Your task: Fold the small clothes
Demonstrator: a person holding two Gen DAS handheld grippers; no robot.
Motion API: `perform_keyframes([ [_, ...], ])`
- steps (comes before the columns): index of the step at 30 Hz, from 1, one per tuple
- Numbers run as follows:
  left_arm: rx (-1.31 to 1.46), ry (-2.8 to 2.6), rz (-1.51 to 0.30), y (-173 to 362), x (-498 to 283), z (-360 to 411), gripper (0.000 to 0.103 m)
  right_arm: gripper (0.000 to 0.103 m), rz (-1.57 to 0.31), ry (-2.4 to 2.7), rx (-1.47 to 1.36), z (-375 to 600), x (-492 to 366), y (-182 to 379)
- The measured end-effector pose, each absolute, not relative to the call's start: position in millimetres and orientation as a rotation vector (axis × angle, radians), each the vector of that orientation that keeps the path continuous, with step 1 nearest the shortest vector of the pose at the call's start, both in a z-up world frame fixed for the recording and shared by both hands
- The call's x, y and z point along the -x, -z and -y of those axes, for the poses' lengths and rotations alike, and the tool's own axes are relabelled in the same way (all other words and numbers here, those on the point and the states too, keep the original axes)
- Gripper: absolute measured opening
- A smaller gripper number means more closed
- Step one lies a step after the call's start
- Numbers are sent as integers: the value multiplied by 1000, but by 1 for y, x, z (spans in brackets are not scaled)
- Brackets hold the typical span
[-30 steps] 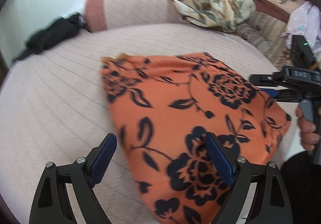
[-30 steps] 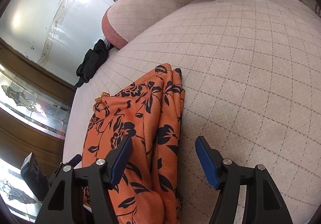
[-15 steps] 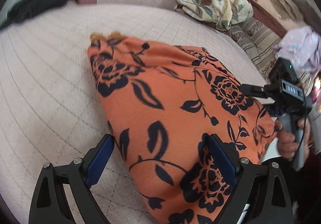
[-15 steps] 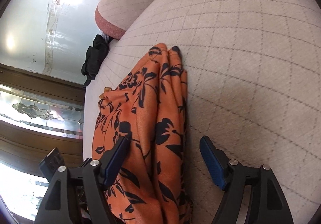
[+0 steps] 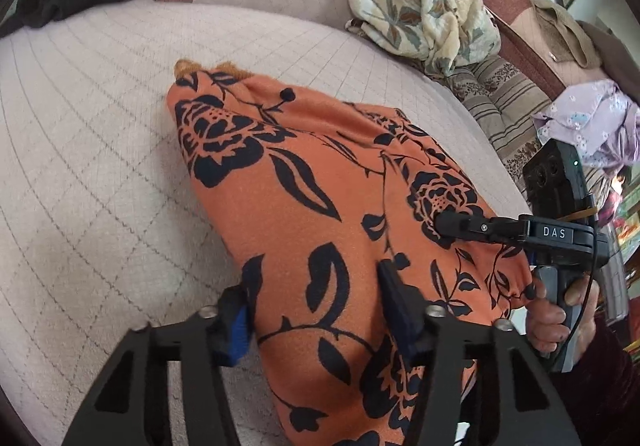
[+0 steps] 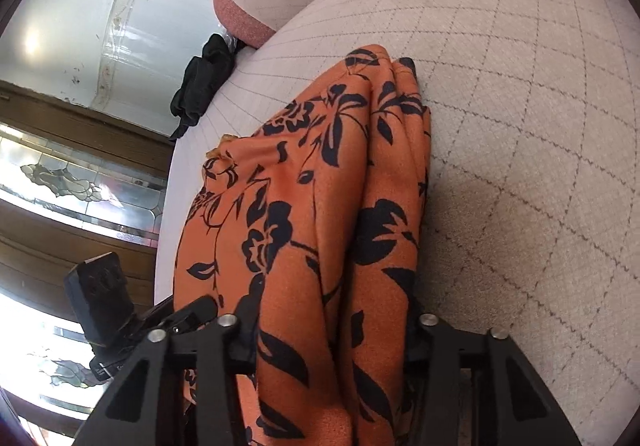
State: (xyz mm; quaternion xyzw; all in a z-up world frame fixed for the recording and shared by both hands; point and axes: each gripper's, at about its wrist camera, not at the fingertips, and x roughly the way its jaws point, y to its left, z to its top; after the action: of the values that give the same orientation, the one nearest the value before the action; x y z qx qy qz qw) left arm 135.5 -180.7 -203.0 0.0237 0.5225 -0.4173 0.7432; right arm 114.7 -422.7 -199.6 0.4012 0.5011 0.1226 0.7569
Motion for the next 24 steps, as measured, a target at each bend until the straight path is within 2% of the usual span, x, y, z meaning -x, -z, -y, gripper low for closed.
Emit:
perform_keyframes([
  [2, -65, 910, -1124, 199, -134, 183, 47, 42, -1075, -250, -830, 417, -114, 193],
  [4, -73, 903, -1098, 194, -133, 181, 45, 39, -1040, -243, -781, 413, -113, 183],
  [16, -64, 719, -909, 158, -141, 149, 45, 37, -885, -288, -701, 379, -133, 147],
  [24, -45, 588, -886, 152, -148, 132, 45, 37, -875, -325, -718, 349, -157, 146],
])
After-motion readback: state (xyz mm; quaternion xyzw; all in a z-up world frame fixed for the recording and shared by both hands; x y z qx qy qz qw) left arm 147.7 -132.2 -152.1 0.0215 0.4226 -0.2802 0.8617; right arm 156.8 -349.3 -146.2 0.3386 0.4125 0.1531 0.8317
